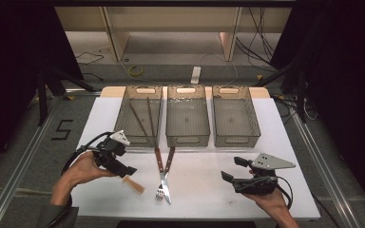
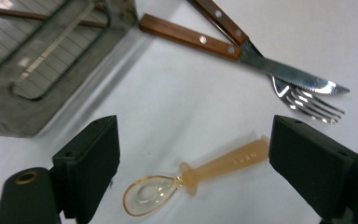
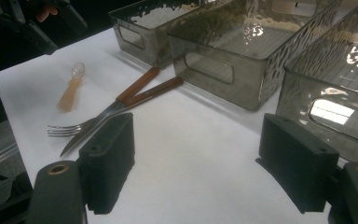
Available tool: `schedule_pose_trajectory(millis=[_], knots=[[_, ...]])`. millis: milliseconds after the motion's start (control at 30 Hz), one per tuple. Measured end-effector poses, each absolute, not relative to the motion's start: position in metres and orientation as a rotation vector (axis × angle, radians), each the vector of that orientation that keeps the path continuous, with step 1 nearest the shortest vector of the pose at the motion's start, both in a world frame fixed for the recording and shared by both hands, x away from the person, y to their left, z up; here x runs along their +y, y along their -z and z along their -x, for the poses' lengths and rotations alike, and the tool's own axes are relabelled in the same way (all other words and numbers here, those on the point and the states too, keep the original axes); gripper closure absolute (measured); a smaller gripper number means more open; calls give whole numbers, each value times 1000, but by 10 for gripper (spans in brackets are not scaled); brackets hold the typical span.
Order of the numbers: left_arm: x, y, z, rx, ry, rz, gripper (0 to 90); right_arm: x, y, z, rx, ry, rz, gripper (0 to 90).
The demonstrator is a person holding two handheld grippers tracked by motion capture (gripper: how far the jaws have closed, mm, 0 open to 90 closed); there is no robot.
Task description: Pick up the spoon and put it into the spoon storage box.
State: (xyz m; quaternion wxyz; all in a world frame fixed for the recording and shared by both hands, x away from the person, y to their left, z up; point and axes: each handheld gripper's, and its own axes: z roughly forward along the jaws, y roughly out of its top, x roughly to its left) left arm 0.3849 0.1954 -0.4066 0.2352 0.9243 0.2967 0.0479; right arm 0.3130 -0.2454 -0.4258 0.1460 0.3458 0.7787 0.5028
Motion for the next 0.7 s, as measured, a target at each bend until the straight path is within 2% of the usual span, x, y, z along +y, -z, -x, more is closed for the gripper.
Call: schedule_pose_trajectory(millis=[700], knots=[[182, 434, -370, 646, -79, -2726, 162, -240, 427, -314, 2262, -1418, -975, 274]])
